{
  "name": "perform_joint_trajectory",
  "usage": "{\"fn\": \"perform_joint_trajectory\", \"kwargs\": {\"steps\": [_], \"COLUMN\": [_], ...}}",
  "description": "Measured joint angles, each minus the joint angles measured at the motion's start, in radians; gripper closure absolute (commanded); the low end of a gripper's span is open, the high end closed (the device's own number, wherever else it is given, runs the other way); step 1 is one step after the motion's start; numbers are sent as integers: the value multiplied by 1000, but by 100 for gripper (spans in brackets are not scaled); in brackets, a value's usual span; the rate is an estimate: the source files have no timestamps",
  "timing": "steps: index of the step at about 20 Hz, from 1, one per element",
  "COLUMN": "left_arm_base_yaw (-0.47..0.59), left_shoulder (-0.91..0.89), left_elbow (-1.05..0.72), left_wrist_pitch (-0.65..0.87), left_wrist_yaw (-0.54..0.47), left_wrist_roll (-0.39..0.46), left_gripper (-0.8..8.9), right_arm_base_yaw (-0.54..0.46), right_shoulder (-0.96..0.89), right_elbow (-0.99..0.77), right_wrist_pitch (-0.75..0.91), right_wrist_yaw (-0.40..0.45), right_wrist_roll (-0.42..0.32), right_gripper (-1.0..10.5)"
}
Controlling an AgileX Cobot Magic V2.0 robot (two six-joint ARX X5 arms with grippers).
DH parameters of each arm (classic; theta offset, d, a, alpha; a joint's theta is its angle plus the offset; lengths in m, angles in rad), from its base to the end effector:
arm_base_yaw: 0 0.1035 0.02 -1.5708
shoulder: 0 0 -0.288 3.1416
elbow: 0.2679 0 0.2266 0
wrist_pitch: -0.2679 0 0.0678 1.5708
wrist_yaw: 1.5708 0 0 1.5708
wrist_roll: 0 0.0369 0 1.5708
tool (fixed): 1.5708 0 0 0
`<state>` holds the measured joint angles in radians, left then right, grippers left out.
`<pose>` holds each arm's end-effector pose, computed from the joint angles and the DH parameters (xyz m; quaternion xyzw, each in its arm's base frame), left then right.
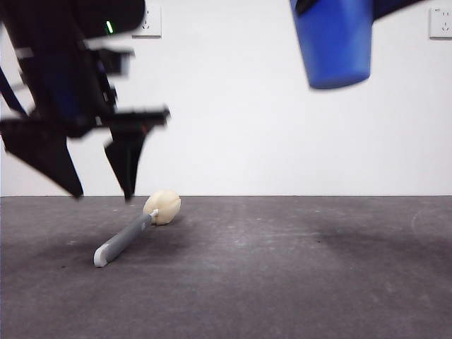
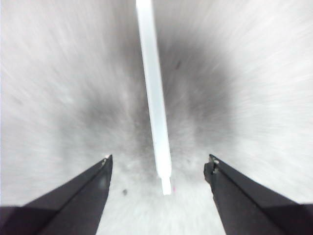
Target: Pick up the cup brush,pick up the cup,insert the brush into the cup,clean the cup,put the cup brush back,put the cup back to the fixed position on the table
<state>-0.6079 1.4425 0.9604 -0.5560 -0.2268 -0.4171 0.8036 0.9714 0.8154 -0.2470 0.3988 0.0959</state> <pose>0.2159 -0.1401 0.2516 0.0202 0.4777 -0.0670 0.8757 0.1327 0.1170 0.3267 -0.0671 0.1743 0.1888 0.9641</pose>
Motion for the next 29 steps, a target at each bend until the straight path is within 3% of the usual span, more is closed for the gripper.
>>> {"fn": "perform_joint_trajectory", "kwargs": {"steps": [4, 10, 15, 21, 23, 26, 29], "left_arm_base_yaw": [0, 0, -4, -5, -5, -5, -5], "left_shoulder": [-270, -570, -651, -653, -653, -652, -652], "left_elbow": [0, 0, 0, 0, 0, 0, 0], "left_wrist_pitch": [-93, -230, -313, -314, -314, -314, -314], "left_wrist_yaw": [100, 216, 237, 235, 234, 234, 234], "left_wrist_roll": [59, 69, 69, 69, 69, 69, 69], "left_gripper": [486, 486, 486, 486, 486, 486, 486], "right_arm_base_yaw": [-138, -271, -348, -365, -365, -365, -365], "right_shoulder": [126, 362, 568, 662, 662, 658, 652], "right_elbow": [-134, -177, -177, -181, -181, -174, -169], "right_wrist_pitch": [246, 534, 736, 794, 786, 751, 718], "right_wrist_yaw": [-157, -309, -383, -418, -419, -419, -418], "right_wrist_roll": [5, -15, -37, -93, -103, -108, -109], "right_gripper": [962, 962, 962, 961, 899, 648, 613]}}
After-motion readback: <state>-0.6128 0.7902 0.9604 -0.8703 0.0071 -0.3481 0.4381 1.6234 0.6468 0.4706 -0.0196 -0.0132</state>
